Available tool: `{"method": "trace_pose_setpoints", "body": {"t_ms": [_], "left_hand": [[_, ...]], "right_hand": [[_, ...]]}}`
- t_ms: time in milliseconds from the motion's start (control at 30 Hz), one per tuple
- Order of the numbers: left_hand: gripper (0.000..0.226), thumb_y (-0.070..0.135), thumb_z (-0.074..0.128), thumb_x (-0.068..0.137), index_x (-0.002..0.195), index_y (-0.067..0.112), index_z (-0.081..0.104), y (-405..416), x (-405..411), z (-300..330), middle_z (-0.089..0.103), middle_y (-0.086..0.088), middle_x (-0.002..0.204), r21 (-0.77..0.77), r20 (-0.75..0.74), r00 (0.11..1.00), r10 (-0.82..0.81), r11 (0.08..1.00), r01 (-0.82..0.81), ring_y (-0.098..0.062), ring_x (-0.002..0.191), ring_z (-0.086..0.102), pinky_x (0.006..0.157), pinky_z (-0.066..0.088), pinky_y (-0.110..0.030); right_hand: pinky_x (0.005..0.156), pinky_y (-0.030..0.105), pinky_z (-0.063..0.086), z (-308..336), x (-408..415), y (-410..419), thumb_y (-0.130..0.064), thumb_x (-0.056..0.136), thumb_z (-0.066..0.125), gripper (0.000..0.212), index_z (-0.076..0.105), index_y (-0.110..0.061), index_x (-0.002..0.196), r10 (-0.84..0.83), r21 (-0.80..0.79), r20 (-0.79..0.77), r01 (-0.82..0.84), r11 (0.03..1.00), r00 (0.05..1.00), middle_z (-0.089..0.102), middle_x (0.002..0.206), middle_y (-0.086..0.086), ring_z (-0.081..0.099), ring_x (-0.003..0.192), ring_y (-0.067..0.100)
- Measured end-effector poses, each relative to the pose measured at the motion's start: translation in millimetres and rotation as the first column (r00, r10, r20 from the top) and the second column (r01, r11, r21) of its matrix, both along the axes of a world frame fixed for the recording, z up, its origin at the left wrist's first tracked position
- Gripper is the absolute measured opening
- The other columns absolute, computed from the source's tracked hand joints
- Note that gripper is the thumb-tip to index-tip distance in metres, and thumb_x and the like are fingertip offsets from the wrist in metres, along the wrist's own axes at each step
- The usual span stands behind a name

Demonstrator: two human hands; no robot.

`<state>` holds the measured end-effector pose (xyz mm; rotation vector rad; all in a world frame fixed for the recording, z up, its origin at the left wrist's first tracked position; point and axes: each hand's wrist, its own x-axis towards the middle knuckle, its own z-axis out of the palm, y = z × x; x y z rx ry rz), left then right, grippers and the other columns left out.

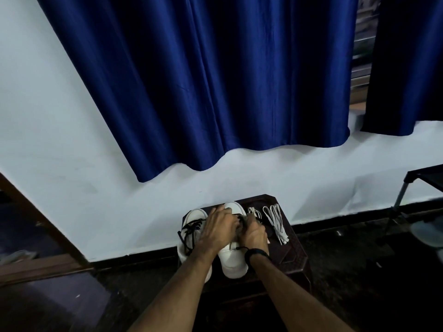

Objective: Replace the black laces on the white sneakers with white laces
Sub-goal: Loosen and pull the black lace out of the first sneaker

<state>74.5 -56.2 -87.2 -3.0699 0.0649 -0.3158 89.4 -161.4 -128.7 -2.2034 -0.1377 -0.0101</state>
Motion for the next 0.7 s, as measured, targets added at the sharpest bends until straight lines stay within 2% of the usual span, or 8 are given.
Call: {"method": "trace_pose_setpoints", "body": {"t_ms": [67, 167, 267, 333, 400, 467, 567, 700], "left_hand": [[0.058, 0.048, 0.027, 0.088, 0.097, 0.018, 0.076, 8, -1, 8, 0.067, -0.003, 0.101, -0.016, 0.007, 0.998, 0.056, 0.998, -0.056, -0.025, 0.106, 0.051, 0.090, 0.034, -0.035], [0.032, 0.043, 0.048, 0.096, 0.097, 0.023, 0.073, 25, -3, 16, 0.066, 0.002, 0.096, -0.078, 0.073, 0.995, 0.070, 0.995, -0.064, -0.021, 0.102, 0.052, 0.088, 0.034, -0.035], [0.021, 0.037, 0.058, 0.093, 0.085, 0.025, 0.074, 34, -7, 25, 0.056, 0.009, 0.079, -0.290, -0.023, 1.000, 0.021, 0.957, -0.026, -0.019, 0.096, 0.051, 0.087, 0.035, -0.035], [0.017, 0.026, 0.064, 0.091, 0.077, 0.024, 0.074, 41, -9, 29, 0.054, 0.012, 0.077, -0.582, 0.056, 0.988, 0.145, 0.809, -0.086, -0.021, 0.093, 0.056, 0.086, 0.041, -0.034], [0.017, 0.018, 0.065, 0.090, 0.075, 0.021, 0.073, 52, -11, 34, 0.062, 0.007, 0.086, -0.826, 0.117, 0.894, 0.433, 0.541, -0.154, -0.026, 0.094, 0.063, 0.084, 0.045, -0.031], [0.016, 0.026, 0.062, 0.091, 0.081, 0.021, 0.074, 60, -18, 35, 0.069, -0.002, 0.097, -0.838, 0.040, 0.738, 0.673, 0.425, -0.342, -0.029, 0.101, 0.061, 0.087, 0.045, -0.033], [0.021, 0.028, 0.058, 0.089, 0.103, 0.025, 0.073, 55, -27, 23, 0.067, -0.002, 0.112, -0.553, 0.061, 0.730, 0.681, 0.632, -0.543, -0.029, 0.110, 0.053, 0.091, 0.043, -0.038], [0.036, 0.024, 0.055, 0.090, 0.125, 0.021, 0.063, 29, -16, 9, 0.063, 0.003, 0.125, -0.302, 0.189, 0.955, 0.229, 0.939, -0.165, -0.025, 0.111, 0.052, 0.092, 0.043, -0.037]], "right_hand": [[0.080, 0.040, 0.042, -1, 1, 1, -0.018, 0.095, 0.042, 0.025, 0.052, -0.009, 0.117, 0.006, -0.023, 0.004, -0.006, 1.000, 1.000, 0.064, 0.108, 0.019, 0.058, 0.105, 0.038], [0.083, 0.040, 0.043, -1, 4, 0, -0.014, 0.096, 0.038, 0.035, 0.045, -0.008, 0.130, 0.011, -0.057, -0.010, -0.012, 0.998, 1.000, 0.062, 0.115, 0.021, 0.056, 0.109, 0.039], [0.086, 0.041, 0.043, -1, 4, 0, -0.014, 0.096, 0.039, 0.037, 0.044, -0.007, 0.131, 0.012, -0.038, -0.016, -0.013, 0.999, 1.000, 0.060, 0.117, 0.023, 0.055, 0.111, 0.039], [0.086, 0.042, 0.043, 0, 2, 0, -0.016, 0.096, 0.038, 0.034, 0.046, -0.007, 0.129, -0.010, -0.026, -0.024, 0.010, 1.000, 1.000, 0.060, 0.115, 0.024, 0.056, 0.109, 0.041], [0.086, 0.043, 0.044, 1, 1, 1, -0.018, 0.097, 0.036, 0.033, 0.046, -0.007, 0.127, -0.023, -0.028, -0.023, 0.022, 0.999, 0.999, 0.061, 0.113, 0.025, 0.057, 0.108, 0.041], [0.084, 0.043, 0.044, 1, 2, 2, -0.016, 0.096, 0.037, 0.032, 0.046, -0.006, 0.124, -0.021, -0.049, -0.011, 0.020, 0.999, 1.000, 0.061, 0.112, 0.024, 0.057, 0.106, 0.041], [0.083, 0.043, 0.044, 0, 3, 4, -0.012, 0.094, 0.039, 0.033, 0.046, -0.005, 0.124, 0.001, -0.079, -0.001, -0.001, 0.997, 1.000, 0.061, 0.113, 0.024, 0.056, 0.107, 0.041], [0.082, 0.042, 0.044, -3, 4, 8, -0.010, 0.093, 0.039, 0.037, 0.045, -0.007, 0.129, -0.008, -0.083, 0.010, 0.009, 0.997, 1.000, 0.062, 0.112, 0.023, 0.057, 0.107, 0.039]]}}
